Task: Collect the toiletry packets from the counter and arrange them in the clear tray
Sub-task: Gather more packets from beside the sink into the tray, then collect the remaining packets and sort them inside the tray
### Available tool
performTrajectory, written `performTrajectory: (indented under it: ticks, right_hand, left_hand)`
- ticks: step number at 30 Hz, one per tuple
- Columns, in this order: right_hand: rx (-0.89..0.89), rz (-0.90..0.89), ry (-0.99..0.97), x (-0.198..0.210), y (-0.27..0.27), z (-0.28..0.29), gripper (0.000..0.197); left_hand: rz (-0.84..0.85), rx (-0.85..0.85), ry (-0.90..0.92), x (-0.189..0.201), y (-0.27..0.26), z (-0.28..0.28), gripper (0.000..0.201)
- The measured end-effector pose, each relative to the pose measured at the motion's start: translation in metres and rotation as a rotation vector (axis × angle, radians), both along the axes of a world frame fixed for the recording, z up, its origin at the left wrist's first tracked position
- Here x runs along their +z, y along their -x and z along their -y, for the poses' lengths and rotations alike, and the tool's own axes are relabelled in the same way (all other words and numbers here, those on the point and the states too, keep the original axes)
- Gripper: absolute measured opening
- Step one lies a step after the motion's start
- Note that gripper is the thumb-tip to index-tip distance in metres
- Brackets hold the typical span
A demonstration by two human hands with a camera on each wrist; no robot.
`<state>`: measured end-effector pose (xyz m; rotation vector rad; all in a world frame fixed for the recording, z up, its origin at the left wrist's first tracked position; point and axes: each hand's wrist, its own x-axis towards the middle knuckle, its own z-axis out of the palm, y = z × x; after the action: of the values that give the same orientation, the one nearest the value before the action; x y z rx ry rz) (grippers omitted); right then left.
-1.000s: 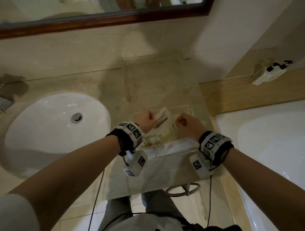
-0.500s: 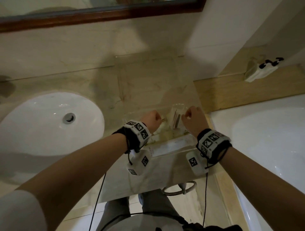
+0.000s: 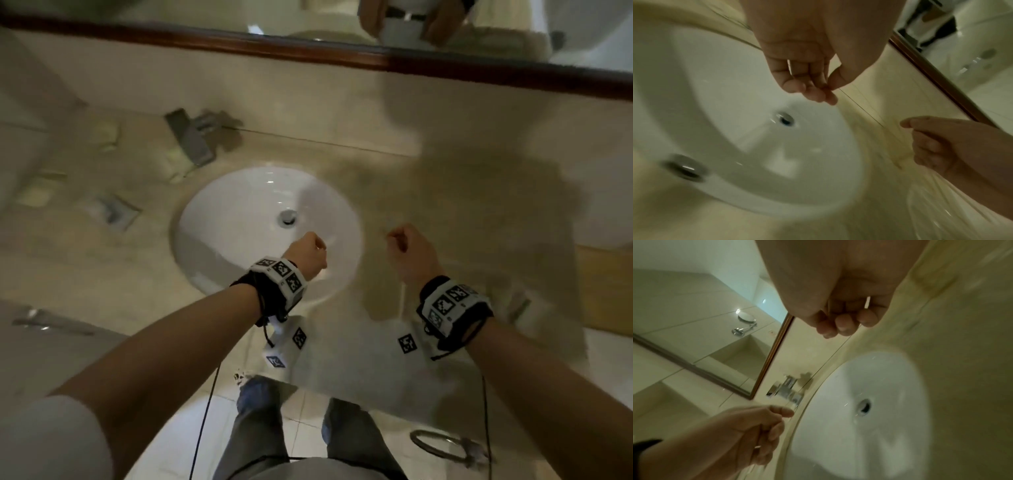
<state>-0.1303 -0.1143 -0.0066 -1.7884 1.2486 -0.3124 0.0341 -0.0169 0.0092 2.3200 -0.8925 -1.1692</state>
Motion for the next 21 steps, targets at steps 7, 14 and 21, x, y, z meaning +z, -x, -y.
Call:
performTrajectory:
  ticks: [7, 14, 21]
  right_hand:
    - [0.222, -0.055, 0.010, 0.008, -0.161, -0.066, 0.022]
    - [0.198, -0.129, -0.085, -0.002, -0.292, -0.124, 0.019]
    - [0.110, -0.175, -0.143, -0.018, -0.396, -0.158, 0.014]
  left_hand:
    - [0.088, 0.304, -0.010, -0.003, -0.167, -0.120, 0.014]
    - [0.173, 0.379, -0.112, -0.031, -0.313, -0.208, 0.019]
    - [0.230, 0.404, -0.122, -0.056, -0.422, -0.219, 0.022]
